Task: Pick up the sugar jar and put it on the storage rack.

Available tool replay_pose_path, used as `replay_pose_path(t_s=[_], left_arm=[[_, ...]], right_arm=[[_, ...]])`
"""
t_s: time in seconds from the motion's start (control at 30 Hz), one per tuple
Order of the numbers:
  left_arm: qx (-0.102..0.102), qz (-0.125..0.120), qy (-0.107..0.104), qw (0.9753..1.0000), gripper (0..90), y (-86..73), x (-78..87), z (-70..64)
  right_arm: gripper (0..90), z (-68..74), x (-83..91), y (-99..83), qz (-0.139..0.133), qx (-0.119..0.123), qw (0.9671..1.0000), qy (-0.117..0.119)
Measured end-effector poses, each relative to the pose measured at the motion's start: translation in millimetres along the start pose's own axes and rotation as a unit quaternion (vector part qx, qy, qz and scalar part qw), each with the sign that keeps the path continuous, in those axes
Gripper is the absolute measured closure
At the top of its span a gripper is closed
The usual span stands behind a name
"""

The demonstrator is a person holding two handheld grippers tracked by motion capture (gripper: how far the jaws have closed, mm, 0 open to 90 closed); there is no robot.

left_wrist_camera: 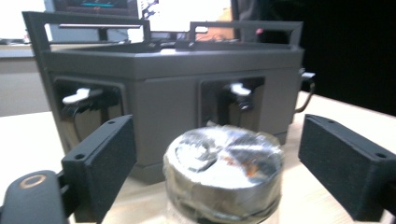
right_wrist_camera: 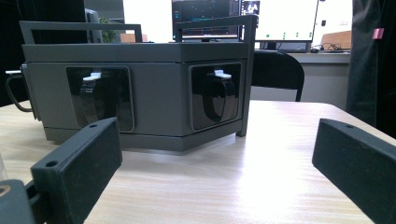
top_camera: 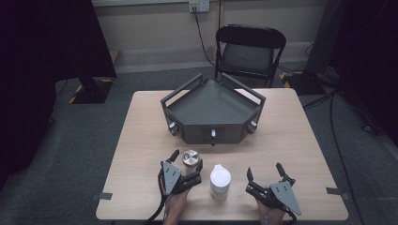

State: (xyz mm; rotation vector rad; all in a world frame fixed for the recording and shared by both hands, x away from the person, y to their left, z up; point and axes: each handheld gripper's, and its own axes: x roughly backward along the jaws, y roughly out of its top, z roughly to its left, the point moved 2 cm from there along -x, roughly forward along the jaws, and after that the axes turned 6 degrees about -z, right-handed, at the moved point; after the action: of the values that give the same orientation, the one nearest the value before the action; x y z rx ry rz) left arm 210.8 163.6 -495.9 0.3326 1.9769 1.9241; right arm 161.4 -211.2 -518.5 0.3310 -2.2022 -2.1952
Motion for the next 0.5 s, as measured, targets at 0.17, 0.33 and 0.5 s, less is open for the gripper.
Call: replay_pose_path(t_s=[0.17,0.33,0.5], left_arm=[[0.009,0.015,-0.004,0.9998,19.2,-1.9,-3.1,4.0],[0.007,0.021,-0.009,0.9997,24.3,-3.0,-6.1,4.9],[0.006,0.02,-0.014,0.9997,30.0,-4.1,-6.5,4.4]], right_arm=[[0.3,0.0,0.0,0.0,0.0,0.0,1.0,0.0],[0.3,0.0,0.0,0.0,0.0,0.0,1.0,0.0],[0.4,-0.1,-0.1,0.1,0.0,0.0,1.0,0.001]])
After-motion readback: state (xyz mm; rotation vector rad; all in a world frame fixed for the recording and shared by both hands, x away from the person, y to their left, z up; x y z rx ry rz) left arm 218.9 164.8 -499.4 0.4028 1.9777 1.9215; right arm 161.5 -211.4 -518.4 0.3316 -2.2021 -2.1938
